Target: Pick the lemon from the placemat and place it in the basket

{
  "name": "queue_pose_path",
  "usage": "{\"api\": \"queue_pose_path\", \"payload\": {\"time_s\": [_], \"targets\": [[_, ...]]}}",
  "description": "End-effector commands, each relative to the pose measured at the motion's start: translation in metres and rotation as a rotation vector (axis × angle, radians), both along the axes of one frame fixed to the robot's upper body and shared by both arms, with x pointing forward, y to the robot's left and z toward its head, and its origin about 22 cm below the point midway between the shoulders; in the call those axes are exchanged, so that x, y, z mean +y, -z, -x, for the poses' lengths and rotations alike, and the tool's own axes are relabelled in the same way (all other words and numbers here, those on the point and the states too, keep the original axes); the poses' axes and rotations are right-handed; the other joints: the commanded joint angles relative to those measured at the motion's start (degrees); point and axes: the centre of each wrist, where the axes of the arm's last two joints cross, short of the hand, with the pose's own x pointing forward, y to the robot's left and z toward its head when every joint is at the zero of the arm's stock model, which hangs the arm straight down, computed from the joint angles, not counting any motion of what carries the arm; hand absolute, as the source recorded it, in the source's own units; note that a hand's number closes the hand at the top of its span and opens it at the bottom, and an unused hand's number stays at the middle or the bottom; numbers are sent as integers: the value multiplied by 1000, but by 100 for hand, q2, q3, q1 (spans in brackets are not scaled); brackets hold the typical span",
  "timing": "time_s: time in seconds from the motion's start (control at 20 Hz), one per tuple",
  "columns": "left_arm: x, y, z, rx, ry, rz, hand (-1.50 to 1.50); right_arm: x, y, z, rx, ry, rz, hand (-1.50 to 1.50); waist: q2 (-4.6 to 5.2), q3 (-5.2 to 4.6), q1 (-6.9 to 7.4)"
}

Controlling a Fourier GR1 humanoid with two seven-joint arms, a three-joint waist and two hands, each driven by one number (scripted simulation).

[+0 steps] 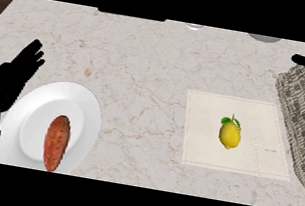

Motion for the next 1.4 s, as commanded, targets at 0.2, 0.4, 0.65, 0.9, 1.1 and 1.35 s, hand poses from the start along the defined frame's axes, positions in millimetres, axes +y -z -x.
{"api": "queue_pose_path", "payload": {"time_s": [0.2, 0.4, 0.65, 0.9, 1.1, 1.35], "targets": [[-6, 9, -5, -14, 8, -15, 0, 3, 100, 20, -87, 9, -37, -150, 33, 8, 12], [-1, 9, -6, 2, 20, -5, 0, 6, 128, -14, -109, 33, -101, -150, 30, 0, 78], [-5, -16, -12, 0, 16, 10, 0, 28, 154, -28, -83, 46, -192, -150, 15, -1, 68], [-12, -12, -1, -6, 23, -5, 0, 41, 174, -42, -16, 62, -57, -150, 11, -1, 92], [-11, 10, -3, -16, 15, -20, 0, 32, 209, -25, 27, 28, -18, -150, 10, -2, 55], [2, -11, -8, -1, 16, -2, 0, 17, 203, -35, 36, 35, 1, -150, 7, -2, 56]]}}
